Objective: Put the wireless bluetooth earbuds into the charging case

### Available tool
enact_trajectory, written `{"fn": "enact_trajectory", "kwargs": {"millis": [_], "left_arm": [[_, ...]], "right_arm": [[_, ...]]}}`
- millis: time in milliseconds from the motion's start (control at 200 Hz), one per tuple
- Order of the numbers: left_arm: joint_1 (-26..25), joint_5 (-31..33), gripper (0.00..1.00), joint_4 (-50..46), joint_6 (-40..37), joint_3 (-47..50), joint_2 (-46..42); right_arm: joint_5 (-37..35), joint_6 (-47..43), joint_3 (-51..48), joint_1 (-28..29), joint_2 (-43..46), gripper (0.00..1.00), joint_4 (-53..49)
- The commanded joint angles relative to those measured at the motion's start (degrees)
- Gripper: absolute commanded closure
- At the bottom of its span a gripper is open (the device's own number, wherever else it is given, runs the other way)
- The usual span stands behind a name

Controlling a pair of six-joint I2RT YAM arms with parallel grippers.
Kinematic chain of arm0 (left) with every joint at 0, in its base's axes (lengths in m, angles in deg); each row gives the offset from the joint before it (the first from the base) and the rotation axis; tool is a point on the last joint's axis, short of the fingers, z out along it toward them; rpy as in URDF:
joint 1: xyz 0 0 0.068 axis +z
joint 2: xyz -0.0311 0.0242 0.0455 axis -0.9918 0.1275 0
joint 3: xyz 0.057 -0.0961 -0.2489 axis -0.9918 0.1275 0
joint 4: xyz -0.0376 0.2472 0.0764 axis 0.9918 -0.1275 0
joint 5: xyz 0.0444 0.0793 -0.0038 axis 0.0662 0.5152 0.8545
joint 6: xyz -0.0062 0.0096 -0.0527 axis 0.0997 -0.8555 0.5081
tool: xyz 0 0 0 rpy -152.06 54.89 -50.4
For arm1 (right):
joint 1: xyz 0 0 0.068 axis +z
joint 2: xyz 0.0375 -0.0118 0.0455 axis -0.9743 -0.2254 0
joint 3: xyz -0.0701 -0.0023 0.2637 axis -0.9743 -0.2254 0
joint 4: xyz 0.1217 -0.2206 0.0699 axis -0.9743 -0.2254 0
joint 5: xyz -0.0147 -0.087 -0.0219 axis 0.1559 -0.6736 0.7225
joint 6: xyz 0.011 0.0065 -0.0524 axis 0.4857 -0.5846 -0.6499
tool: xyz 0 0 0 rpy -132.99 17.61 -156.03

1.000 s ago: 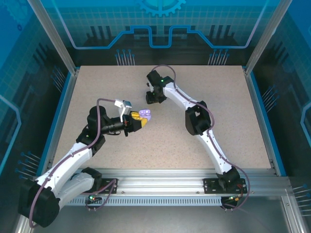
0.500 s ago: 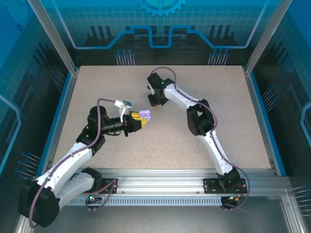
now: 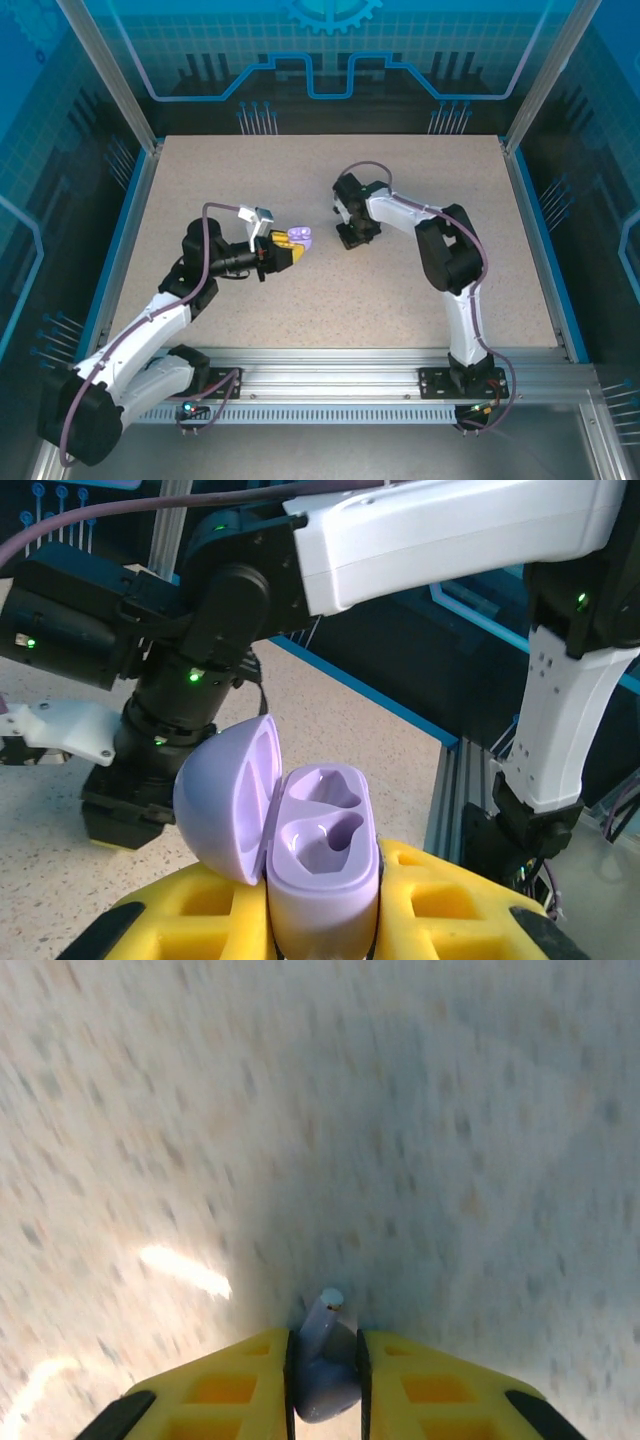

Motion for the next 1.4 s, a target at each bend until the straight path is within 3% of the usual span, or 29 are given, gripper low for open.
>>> {"fn": "enact_trajectory", "kwargs": {"millis": [0, 160, 350, 565, 991, 1396], "left_arm": [[-2.24, 1.49, 0.87, 1.14, -1.28, -1.10, 0.97], [-4.64, 3.48, 0.87, 1.87, -0.75, -1.84, 2.62], [-7.33, 5.96, 0.88, 1.88, 0.56, -2.90, 4.86], [-7.64, 7.03, 0.88, 1.33, 0.88, -2.92, 5.31], [-7.79, 7.13, 0.88, 1.05, 1.32, -3.50, 6.36], [-7.88, 7.09, 0.88, 1.00, 1.77, -3.70, 7.33]], "right_arm": [[-0.11, -2.67, -6.45, -0.57, 4.51, 0.78, 0.20], [1.87, -2.92, -12.88, -2.33, 9.56, 0.73, 1.83], [4.94, -2.91, -12.24, -3.70, 13.84, 0.56, 0.51], [7.92, -3.01, -12.06, -3.61, 19.19, 0.52, -1.75], [12.38, -1.64, -17.57, -2.11, 17.76, 0.80, 0.35], [9.71, 0.45, -16.97, -2.02, 11.51, 0.82, 1.77]]}}
